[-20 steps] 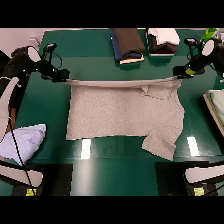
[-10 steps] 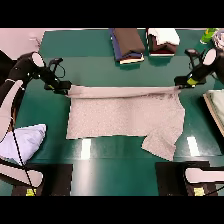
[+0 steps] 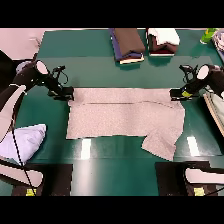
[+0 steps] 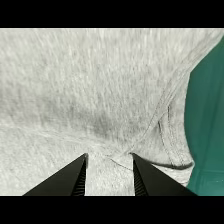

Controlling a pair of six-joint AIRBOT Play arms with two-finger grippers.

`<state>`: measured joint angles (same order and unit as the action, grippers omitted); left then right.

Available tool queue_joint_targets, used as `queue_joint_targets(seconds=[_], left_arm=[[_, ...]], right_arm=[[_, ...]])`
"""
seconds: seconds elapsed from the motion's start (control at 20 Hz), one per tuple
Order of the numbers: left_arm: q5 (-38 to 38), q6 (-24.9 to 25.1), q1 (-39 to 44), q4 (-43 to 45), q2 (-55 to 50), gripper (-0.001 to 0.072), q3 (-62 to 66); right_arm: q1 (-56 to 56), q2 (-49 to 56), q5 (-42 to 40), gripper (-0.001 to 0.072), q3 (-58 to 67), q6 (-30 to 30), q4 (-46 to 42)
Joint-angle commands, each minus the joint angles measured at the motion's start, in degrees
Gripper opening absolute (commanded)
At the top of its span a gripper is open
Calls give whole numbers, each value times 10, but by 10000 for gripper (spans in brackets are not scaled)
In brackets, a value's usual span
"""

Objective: Fold the shirts.

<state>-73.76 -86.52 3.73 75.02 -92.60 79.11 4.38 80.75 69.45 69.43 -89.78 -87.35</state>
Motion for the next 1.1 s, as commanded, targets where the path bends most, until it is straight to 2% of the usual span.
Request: queue_joint_targets(seconds=[0.0, 0.1, 0.25, 0.45, 0.65, 0.8, 1.0, 1.05], left_arm=[[-45, -3, 0, 48, 45, 464, -6], [-46, -16, 1, 48, 114, 464, -53], [-36, -38, 1, 39, 223, 465, -190], [21, -65, 1, -7, 322, 465, -372], [75, -63, 1, -76, 330, 464, -445], [83, -60, 6, -81, 329, 464, -456], [123, -60, 85, -77, 329, 463, -456], [129, -61, 103, -72, 329, 436, -456]], right_arm=[[0, -10, 52, 340, 49, -1, 6], [-1, -48, 58, 339, 42, -1, 8], [-3, -121, 26, 339, -20, -2, 9], [-4, -184, 0, 339, -99, -2, 9], [-3, -207, -11, 339, -138, -2, 45], [-3, -205, -4, 339, -141, -2, 54], [-4, -205, -3, 339, -141, -3, 69], [-3, -205, -3, 339, -141, -4, 68]])
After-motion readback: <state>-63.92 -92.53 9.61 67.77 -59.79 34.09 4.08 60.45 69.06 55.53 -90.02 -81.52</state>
